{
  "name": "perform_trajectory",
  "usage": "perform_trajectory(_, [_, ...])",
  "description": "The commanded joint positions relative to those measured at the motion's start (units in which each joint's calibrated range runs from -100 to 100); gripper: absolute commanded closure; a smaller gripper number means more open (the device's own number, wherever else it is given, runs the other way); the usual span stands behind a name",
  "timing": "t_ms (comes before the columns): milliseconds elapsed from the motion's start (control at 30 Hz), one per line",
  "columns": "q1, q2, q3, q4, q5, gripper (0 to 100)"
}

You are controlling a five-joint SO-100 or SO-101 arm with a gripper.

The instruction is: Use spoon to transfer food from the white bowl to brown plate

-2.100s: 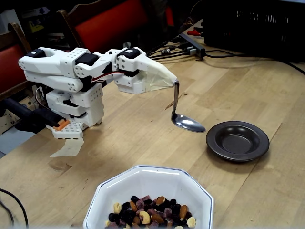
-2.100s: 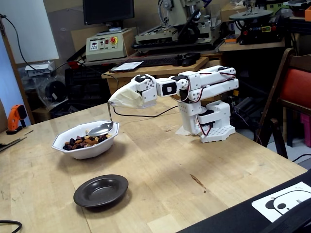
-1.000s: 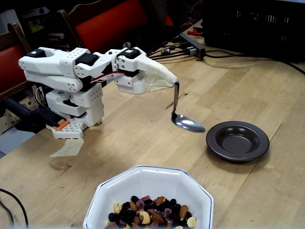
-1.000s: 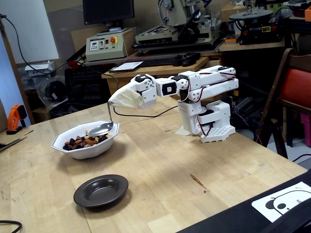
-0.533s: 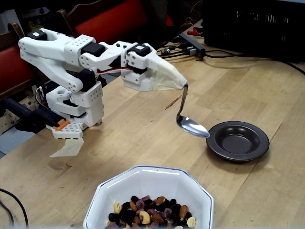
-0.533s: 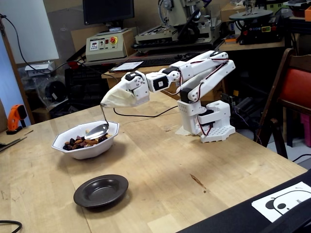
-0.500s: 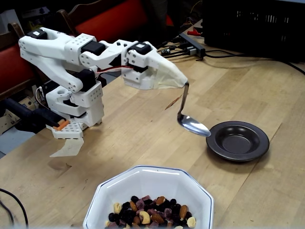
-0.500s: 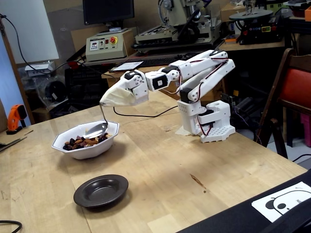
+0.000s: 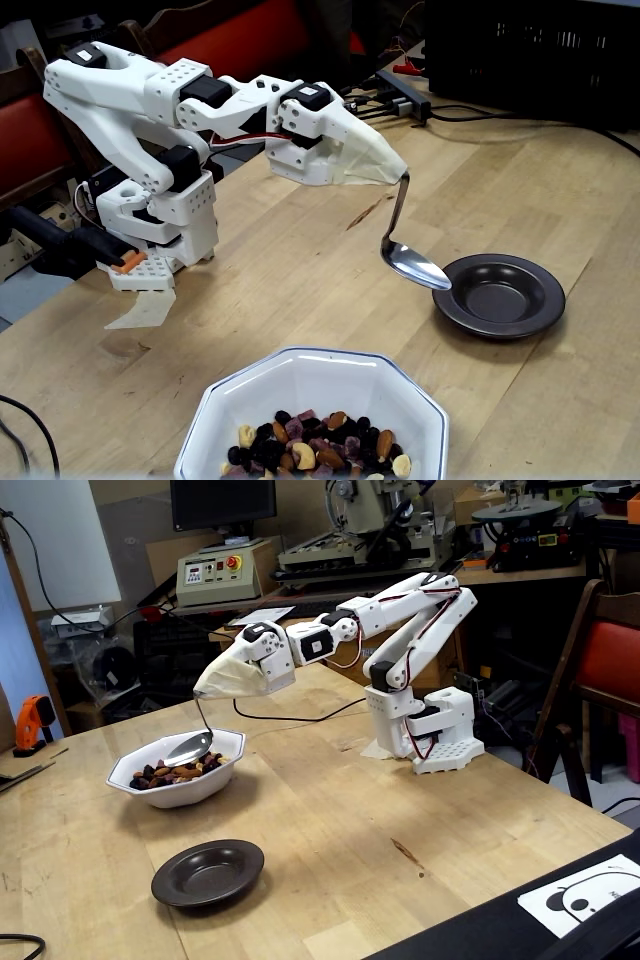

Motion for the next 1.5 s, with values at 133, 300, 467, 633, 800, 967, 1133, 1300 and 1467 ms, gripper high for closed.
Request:
perform_trajectory(133, [6.6,0.7,-9.3,-1.4,0.1,98])
perform_trajectory(300, [11.0,5.0,-11.7,-1.4,0.1,98])
perform_trajectory(467, [15.0,8.5,-13.6,-1.4,0.1,98])
perform_trajectory(633, [20.3,11.1,-14.1,-1.4,0.1,98])
perform_trajectory(800, [23.0,12.5,-13.5,-1.4,0.1,98])
perform_trajectory(967, [22.8,12.5,-13.3,-1.4,0.1,98])
perform_trajectory(1133, [21.2,15.9,-13.3,-1.4,0.1,98])
perform_trajectory(1300, [21.2,21.1,-13.7,-1.4,0.1,98])
perform_trajectory(1467, [21.6,22.5,-13.3,-1.5,0.1,98])
